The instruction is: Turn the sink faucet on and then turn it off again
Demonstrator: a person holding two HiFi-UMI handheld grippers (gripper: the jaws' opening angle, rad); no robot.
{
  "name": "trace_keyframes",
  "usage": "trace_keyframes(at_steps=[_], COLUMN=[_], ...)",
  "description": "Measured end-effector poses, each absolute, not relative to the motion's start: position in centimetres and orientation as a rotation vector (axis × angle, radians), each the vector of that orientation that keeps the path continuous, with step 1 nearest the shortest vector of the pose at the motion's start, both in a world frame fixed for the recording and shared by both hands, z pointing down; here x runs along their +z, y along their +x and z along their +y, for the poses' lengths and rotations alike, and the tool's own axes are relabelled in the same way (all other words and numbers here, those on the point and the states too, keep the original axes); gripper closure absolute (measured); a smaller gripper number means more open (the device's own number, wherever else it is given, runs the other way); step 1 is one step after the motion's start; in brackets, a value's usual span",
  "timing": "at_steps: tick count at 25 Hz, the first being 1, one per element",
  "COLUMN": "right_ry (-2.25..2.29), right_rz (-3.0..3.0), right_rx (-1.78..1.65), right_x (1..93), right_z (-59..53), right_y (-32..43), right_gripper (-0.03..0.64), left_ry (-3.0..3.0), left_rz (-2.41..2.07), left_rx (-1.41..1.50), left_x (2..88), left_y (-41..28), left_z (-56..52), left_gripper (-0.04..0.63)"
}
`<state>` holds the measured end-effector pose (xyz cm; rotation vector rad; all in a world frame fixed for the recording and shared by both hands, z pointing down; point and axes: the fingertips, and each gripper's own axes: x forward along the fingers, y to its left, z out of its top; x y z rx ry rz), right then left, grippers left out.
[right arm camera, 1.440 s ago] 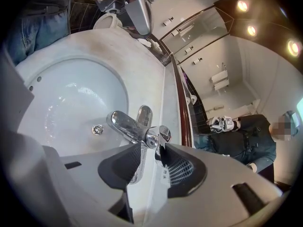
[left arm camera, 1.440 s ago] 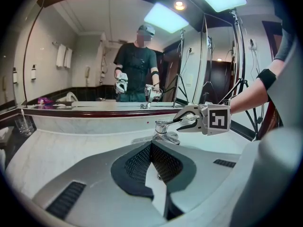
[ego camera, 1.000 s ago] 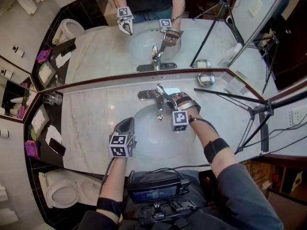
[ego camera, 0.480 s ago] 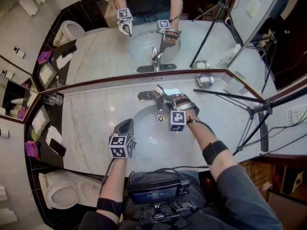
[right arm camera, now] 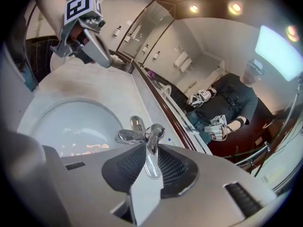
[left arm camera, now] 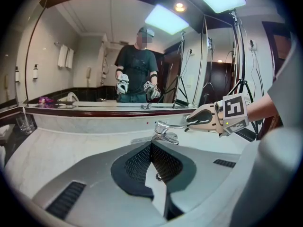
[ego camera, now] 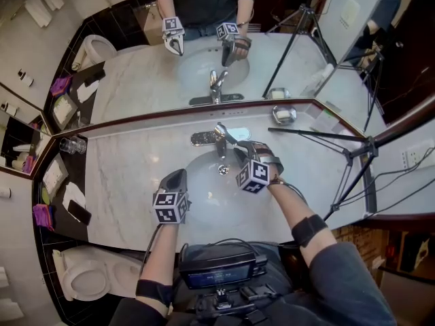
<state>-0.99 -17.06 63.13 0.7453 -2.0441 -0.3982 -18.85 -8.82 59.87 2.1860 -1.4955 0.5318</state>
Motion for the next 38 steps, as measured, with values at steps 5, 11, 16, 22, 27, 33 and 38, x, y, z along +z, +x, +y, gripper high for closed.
trace_keyframes(at_steps=[5, 11, 16, 22, 27, 33, 38], right_ry=[0.878, 1.053, 1.164, 1.276, 1.319, 1.328, 1.306], right_rz=[-2.144, -2.298, -2.394, -2.426, -2.458, -2.469, -2.458], right_rx=[-0.264, 0.034, 0.381, 0.677, 0.814, 0.853, 0.826], right_x=[61.1, 58.9, 58.9, 60.5, 60.3, 60.7, 61.3], right_z=[-16.0, -15.0, -13.3, -11.5, -10.7, -10.1, -9.6], right_y=[-0.3, 1.1, 2.7, 4.7, 5.1, 5.5, 5.1], right_gripper=[0.559, 0.598, 0.6, 0.6, 0.6, 0.6, 0.6], left_ry=[2.197, 2.201, 2.218, 2.22, 2.216, 2.208, 2.212], left_rz=[-1.497, -1.513, -1.526, -1.522, -1.532, -1.529, -1.524], left_rx=[0.519, 0.495, 0.474, 0.461, 0.435, 0.414, 0.415], left_x=[59.5, 59.0, 58.5, 58.4, 58.1, 58.2, 58.2], left_y=[-18.7, -18.8, -18.8, -18.6, -19.0, -18.8, -18.8], left_z=[-8.8, -8.9, -9.0, -8.9, -8.7, -8.6, -8.5], left_gripper=[0.592, 0.592, 0.592, 0.592, 0.592, 0.592, 0.592])
